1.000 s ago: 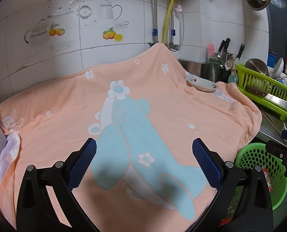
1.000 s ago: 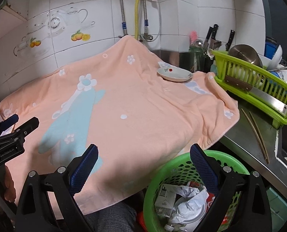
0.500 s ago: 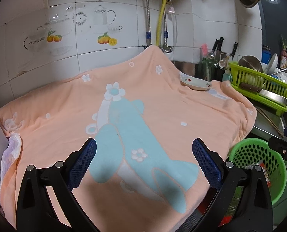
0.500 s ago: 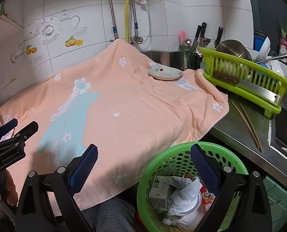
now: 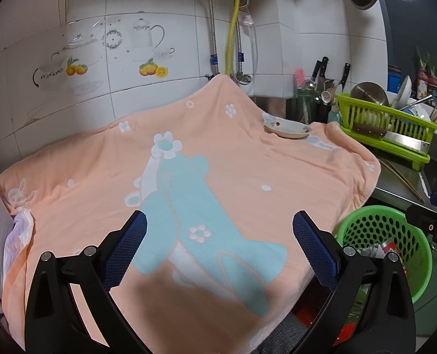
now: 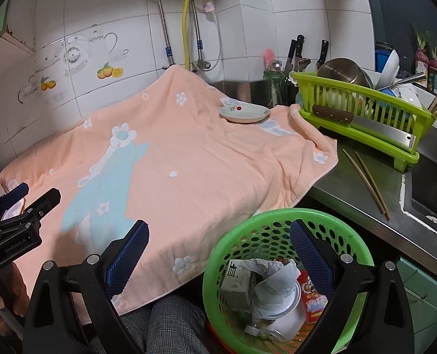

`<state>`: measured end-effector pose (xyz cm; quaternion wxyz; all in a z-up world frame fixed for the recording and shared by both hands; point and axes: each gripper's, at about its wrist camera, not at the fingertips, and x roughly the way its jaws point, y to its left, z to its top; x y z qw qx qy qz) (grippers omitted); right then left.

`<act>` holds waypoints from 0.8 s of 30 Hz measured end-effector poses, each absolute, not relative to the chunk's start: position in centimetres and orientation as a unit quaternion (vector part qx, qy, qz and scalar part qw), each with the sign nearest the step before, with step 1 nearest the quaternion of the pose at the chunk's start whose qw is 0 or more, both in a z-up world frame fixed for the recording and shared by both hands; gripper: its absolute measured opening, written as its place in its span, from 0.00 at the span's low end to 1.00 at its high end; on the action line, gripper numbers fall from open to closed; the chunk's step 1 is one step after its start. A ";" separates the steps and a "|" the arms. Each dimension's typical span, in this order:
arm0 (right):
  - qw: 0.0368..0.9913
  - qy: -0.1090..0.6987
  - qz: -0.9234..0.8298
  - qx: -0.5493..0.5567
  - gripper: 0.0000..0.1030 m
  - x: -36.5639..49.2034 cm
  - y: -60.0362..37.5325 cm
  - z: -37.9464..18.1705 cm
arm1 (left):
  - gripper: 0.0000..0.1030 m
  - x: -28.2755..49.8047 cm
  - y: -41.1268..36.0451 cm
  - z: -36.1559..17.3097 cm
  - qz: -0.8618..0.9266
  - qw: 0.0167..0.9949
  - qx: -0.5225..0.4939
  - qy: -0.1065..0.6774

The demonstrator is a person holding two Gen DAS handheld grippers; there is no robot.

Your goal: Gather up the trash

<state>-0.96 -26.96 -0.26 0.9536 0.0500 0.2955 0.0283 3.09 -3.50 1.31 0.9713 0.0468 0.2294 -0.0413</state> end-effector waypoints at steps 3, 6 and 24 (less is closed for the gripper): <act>0.954 0.294 0.027 0.049 0.90 -1.3 -27.0 -0.2 | 0.95 2.7 -3.9 1.2 -0.043 0.971 0.051 0.228; 0.954 0.294 0.025 0.049 0.90 -1.6 -27.1 -0.3 | 0.95 2.5 -4.1 1.2 -0.043 0.972 0.054 0.227; 0.956 0.288 0.023 0.051 0.91 -2.5 -27.5 -0.1 | 0.95 1.9 -3.9 1.4 -0.037 0.973 0.050 0.223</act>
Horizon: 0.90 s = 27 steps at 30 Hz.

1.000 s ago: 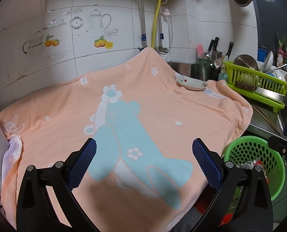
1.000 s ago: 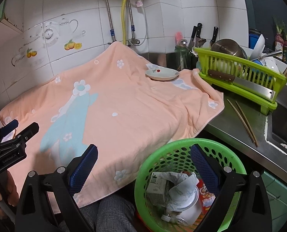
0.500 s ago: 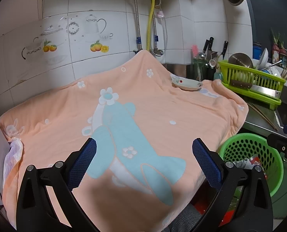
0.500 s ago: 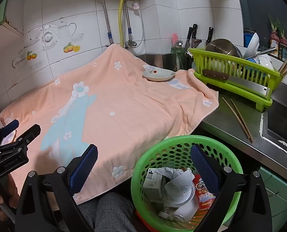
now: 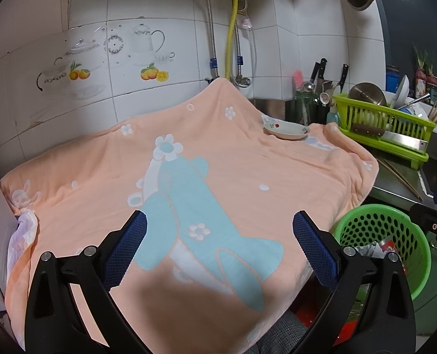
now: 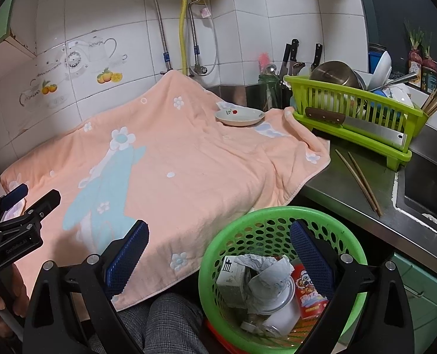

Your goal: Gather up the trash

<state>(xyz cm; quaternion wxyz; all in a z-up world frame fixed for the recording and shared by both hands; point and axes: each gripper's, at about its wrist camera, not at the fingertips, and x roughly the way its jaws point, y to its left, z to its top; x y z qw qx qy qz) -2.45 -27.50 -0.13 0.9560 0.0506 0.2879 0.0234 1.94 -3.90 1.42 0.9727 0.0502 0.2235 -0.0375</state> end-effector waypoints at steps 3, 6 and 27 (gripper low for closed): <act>0.956 0.286 0.023 0.051 0.91 -2.6 -27.4 0.0 | 0.95 1.7 -3.8 1.7 -0.037 0.973 0.050 0.221; 0.957 0.285 0.023 0.050 0.90 -2.7 -27.4 0.1 | 0.95 1.5 -3.7 1.9 -0.037 0.974 0.051 0.219; 0.958 0.282 0.025 0.051 0.91 -3.1 -27.1 0.5 | 0.95 1.3 -3.9 2.1 -0.039 0.974 0.054 0.215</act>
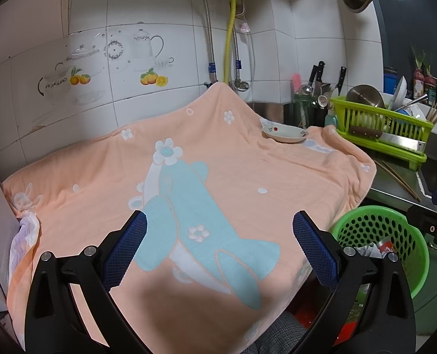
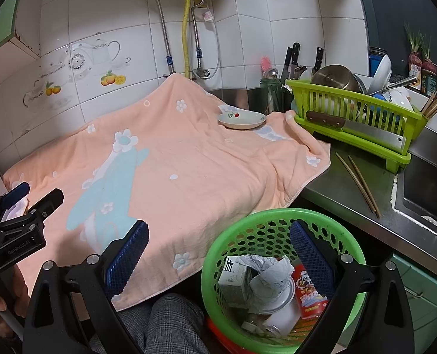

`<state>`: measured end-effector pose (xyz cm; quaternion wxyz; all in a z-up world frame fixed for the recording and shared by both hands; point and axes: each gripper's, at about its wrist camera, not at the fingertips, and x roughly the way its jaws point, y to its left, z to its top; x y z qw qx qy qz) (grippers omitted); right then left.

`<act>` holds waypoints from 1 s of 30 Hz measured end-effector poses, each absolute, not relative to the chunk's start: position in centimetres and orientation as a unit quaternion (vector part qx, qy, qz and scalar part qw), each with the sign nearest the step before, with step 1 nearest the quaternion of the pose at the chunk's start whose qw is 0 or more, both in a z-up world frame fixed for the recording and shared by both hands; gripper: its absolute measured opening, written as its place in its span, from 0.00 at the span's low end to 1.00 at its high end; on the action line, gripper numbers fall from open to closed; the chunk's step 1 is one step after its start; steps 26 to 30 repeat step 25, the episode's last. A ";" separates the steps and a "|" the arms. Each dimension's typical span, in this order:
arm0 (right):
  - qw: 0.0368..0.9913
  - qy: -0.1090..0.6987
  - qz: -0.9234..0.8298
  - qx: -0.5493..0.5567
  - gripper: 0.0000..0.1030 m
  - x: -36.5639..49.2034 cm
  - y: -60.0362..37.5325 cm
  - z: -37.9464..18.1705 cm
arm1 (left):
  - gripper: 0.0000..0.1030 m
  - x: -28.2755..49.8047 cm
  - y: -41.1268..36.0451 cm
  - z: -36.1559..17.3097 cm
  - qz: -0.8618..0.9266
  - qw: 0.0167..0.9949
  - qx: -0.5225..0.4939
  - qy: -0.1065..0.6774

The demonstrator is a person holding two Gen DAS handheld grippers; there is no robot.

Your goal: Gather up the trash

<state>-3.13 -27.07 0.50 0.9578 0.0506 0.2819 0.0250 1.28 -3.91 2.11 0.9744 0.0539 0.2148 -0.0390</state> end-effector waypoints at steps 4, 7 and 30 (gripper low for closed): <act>0.958 0.281 0.025 0.050 0.91 -3.1 -27.0 0.5 | 0.95 1.2 -3.9 2.1 -0.041 0.974 0.053 0.215; 0.958 0.282 0.025 0.049 0.91 -3.1 -26.9 0.5 | 0.95 1.2 -4.0 2.1 -0.041 0.974 0.054 0.215; 0.957 0.286 0.031 0.046 0.91 -2.9 -26.5 0.0 | 0.95 1.3 -3.4 1.8 -0.030 0.975 0.044 0.218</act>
